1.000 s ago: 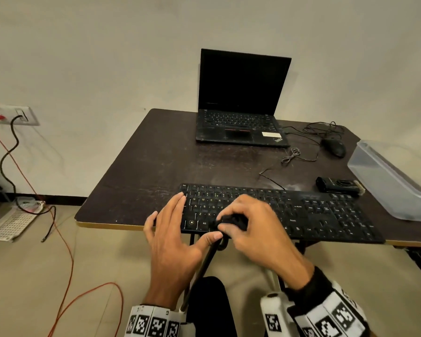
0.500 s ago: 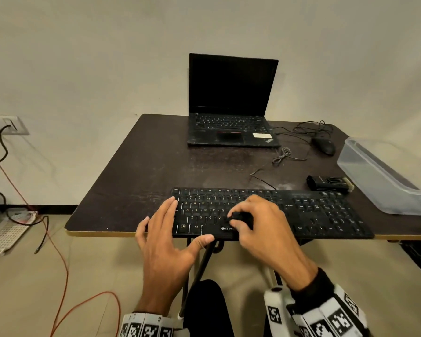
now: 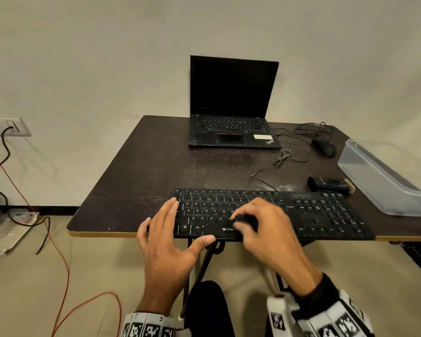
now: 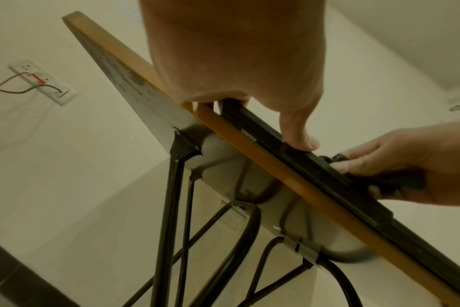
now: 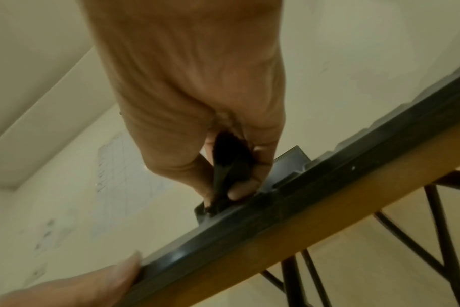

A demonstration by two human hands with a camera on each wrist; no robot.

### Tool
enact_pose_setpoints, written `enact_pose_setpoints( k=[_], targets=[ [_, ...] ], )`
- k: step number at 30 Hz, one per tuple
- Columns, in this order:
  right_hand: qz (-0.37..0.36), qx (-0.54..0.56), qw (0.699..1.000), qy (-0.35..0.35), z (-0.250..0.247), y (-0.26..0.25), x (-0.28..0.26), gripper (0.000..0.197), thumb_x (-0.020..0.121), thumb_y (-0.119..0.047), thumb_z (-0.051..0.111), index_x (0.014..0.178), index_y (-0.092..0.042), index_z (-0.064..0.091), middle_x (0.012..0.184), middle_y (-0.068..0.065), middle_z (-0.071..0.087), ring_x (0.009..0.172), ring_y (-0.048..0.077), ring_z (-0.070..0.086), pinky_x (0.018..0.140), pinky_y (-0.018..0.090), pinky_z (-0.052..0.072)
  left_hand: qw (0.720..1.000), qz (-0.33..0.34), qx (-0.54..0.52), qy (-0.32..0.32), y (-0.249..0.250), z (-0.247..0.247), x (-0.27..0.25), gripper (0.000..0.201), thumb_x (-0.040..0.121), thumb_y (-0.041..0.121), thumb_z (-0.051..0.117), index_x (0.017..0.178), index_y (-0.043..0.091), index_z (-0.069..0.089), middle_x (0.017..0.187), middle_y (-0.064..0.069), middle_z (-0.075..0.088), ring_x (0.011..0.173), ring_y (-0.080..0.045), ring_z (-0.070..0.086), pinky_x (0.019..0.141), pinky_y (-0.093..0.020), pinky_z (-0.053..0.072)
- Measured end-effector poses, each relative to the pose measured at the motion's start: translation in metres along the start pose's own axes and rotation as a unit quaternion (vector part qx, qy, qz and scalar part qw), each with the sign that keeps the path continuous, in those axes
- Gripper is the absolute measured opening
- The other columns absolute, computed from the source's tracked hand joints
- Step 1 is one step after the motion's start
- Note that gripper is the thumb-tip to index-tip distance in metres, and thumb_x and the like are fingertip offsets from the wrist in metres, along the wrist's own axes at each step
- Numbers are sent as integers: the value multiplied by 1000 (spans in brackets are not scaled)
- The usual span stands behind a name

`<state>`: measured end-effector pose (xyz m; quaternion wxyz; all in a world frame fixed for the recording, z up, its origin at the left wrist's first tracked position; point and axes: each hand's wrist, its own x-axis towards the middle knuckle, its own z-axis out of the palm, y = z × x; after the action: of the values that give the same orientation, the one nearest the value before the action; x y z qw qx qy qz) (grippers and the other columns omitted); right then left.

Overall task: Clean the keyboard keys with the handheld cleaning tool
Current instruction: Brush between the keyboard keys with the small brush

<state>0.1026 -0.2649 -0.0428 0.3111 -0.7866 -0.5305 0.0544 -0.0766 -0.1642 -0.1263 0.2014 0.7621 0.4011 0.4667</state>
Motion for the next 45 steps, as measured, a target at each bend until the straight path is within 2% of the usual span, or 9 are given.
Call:
enact_pose_setpoints(
  k=[7, 10, 15, 21, 25, 29, 34, 38, 45],
  targets=[
    [-29, 53, 998, -31, 3, 1, 4, 10, 90, -20, 79, 94, -30, 79, 97, -17, 66, 96, 2, 62, 88, 25, 49, 1000, 2, 2, 4, 1, 0, -1, 102, 78, 88, 55, 151, 17, 53, 159, 10, 47, 146, 19, 17, 126, -52, 22],
    [6, 40, 999, 31, 1, 7, 14, 11, 90, -20, 80, 94, -30, 80, 98, -15, 67, 95, 6, 61, 89, 29, 49, 1000, 2, -1, 9, 2, 1, 0, 102, 78, 88, 56, 151, 16, 53, 159, 9, 48, 146, 18, 19, 125, -52, 22],
    [-46, 35, 998, -28, 10, -4, 14, 12, 92, -19, 78, 97, -30, 79, 99, -17, 62, 96, 2, 58, 84, 16, 42, 1000, 10, 2, 4, 0, 1, -1, 102, 80, 89, 54, 151, 16, 53, 159, 9, 48, 147, 16, 22, 125, -51, 21],
    [-23, 24, 999, 2, 6, -9, 32, 10, 92, -19, 79, 96, -28, 81, 102, -10, 67, 99, 12, 64, 92, 35, 52, 1000, 6, 2, 5, 0, 2, -3, 102, 80, 89, 54, 151, 16, 53, 159, 9, 48, 147, 14, 23, 125, -52, 22],
    [-54, 51, 994, -77, 13, -20, 23, 12, 92, -18, 78, 95, -29, 80, 102, -12, 67, 100, 9, 63, 92, 32, 51, 1000, 12, 1, 0, 0, 1, -3, 103, 81, 91, 52, 151, 15, 53, 159, 9, 48, 148, 11, 27, 125, -52, 22],
    [-15, 22, 1000, -6, 11, -17, 43, 11, 93, -18, 77, 99, -26, 80, 106, -6, 68, 103, 15, 65, 92, 31, 50, 1000, 11, 1, 1, 0, 2, -2, 102, 82, 90, 52, 151, 15, 53, 159, 8, 48, 148, 11, 27, 125, -53, 22],
    [-39, 35, 996, -70, 14, -19, 36, 13, 93, -18, 78, 97, -30, 80, 104, -11, 67, 103, 11, 63, 92, 30, 50, 1000, 10, 1, -3, -1, 1, -3, 103, 81, 90, 53, 152, 15, 52, 159, 8, 48, 149, 6, 30, 125, -52, 21],
    [4, 20, 1000, -3, 11, -13, 53, 10, 93, -21, 77, 96, -30, 80, 103, -7, 69, 103, 16, 66, 90, 30, 50, 1000, 3, 1, 1, 1, 1, -2, 102, 80, 88, 55, 152, 15, 52, 159, 8, 47, 147, 16, 20, 127, -48, 19],
    [-8, -15, 999, -42, 11, -19, 51, 11, 94, -20, 77, 99, -29, 81, 106, -7, 68, 105, 15, 64, 85, 25, 41, 1000, 6, -2, -5, 0, 2, -2, 102, 81, 88, 55, 153, 17, 51, 160, 10, 46, 148, 11, 24, 128, -43, 15]
  ],
)
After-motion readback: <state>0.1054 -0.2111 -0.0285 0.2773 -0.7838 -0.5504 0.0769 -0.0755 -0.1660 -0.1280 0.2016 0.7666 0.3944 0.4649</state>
